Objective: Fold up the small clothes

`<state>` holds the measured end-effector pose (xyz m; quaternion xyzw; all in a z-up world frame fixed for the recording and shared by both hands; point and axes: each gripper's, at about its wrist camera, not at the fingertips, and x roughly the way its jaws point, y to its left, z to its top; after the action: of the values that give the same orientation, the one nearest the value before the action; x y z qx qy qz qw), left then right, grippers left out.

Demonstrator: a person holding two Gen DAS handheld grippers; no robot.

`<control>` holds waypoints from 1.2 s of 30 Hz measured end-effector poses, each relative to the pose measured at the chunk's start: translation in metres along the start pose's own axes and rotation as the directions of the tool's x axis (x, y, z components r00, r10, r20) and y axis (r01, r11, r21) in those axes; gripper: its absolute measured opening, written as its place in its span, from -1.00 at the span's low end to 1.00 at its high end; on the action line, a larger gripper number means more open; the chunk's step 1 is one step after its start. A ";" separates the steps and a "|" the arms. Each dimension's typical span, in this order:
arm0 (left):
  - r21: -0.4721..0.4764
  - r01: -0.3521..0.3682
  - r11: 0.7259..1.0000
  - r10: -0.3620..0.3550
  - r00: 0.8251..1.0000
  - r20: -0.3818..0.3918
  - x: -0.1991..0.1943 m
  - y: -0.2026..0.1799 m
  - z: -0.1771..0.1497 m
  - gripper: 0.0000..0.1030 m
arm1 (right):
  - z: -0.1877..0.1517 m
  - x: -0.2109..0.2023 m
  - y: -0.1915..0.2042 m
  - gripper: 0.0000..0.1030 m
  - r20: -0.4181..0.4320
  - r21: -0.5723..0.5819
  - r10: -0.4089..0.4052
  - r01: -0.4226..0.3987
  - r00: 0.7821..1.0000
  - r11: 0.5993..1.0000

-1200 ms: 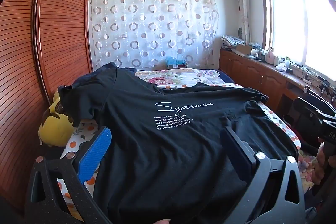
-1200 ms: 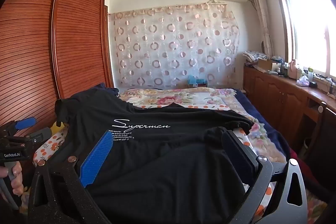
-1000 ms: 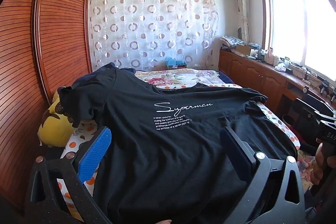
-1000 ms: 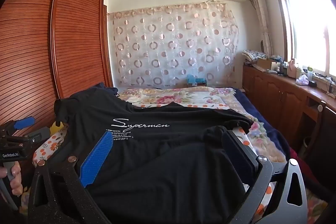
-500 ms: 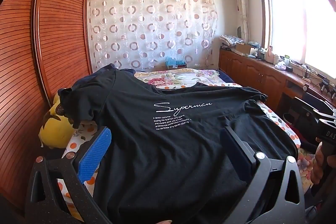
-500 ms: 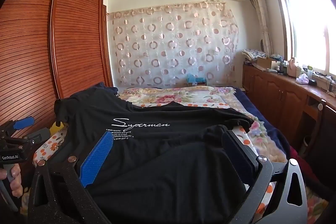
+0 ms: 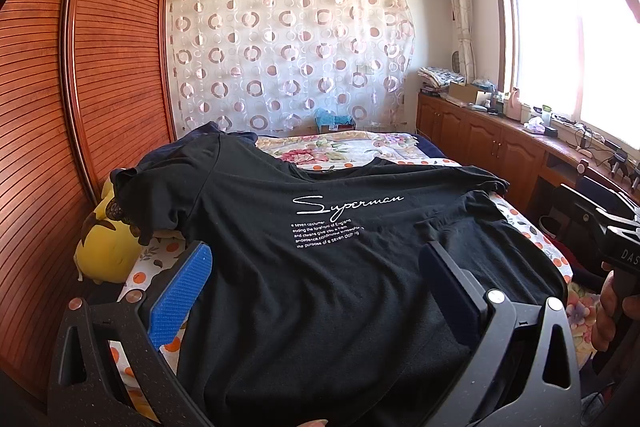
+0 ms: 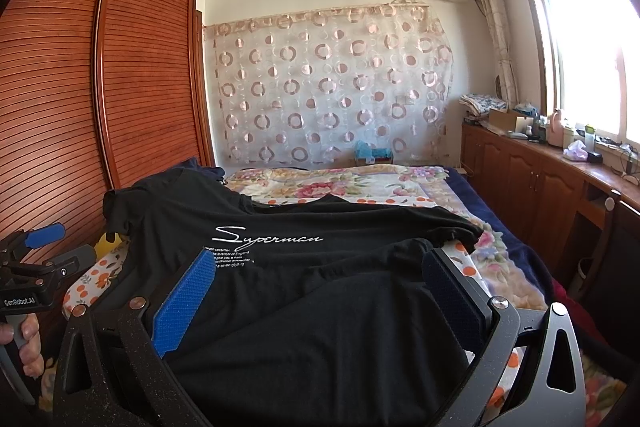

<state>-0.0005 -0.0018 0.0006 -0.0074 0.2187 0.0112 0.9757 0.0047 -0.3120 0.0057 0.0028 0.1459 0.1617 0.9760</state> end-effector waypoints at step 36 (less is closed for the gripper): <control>0.003 -0.001 1.000 0.001 1.000 0.006 -0.002 -0.005 0.007 1.00 | 0.000 0.000 0.001 1.00 0.000 0.003 0.002 -0.002 1.000 1.000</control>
<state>0.0005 -0.0072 0.0075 -0.0056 0.2159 0.0112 0.9763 0.0042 -0.3113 0.0055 0.0043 0.1462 0.1623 0.9758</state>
